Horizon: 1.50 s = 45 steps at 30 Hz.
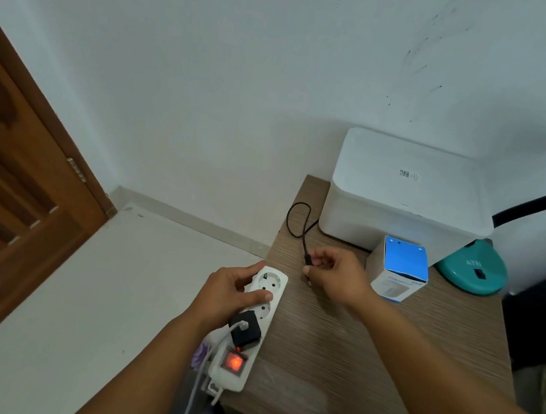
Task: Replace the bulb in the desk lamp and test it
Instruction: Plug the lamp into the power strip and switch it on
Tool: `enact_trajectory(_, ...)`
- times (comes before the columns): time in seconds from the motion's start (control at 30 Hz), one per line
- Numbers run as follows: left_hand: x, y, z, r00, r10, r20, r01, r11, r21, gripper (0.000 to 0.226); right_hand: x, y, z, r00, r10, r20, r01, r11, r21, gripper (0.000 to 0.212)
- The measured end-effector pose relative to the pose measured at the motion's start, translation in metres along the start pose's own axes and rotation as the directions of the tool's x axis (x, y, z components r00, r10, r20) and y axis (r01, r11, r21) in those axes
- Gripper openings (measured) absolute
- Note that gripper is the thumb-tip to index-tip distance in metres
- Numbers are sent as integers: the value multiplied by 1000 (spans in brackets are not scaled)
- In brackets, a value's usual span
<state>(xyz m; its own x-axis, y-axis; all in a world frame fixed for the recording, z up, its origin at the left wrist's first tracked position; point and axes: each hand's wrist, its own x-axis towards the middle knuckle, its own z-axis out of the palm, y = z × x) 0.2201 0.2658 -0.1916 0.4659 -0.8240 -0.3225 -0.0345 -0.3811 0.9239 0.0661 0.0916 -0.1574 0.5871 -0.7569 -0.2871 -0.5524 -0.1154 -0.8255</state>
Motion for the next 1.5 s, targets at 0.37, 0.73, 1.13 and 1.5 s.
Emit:
enact_trajectory(0.37, 2, -1, -2, 1000, -3, 12, 3, 1000, -8, 68, -34, -34, 11, 948, -314, 51, 317, 946, -70, 25)
enact_trajectory(0.73, 1, 2, -2, 999, 45, 16, -45, 999, 26, 69, -29, -26, 25, 850, -459, 260, 521, 805, -284, 17)
enact_trajectory(1.13, 1, 2, -1, 996, 74, 42, -76, 996, 50, 62, -23, -29, 32, 827, -443, 347, 554, 748, -365, 14)
enact_trajectory(1.5, -4, 4, -1, 997, 50, 50, -49, 998, -30, 68, -19, -26, 31, 845, -446, 295, 530, 769, -357, 14)
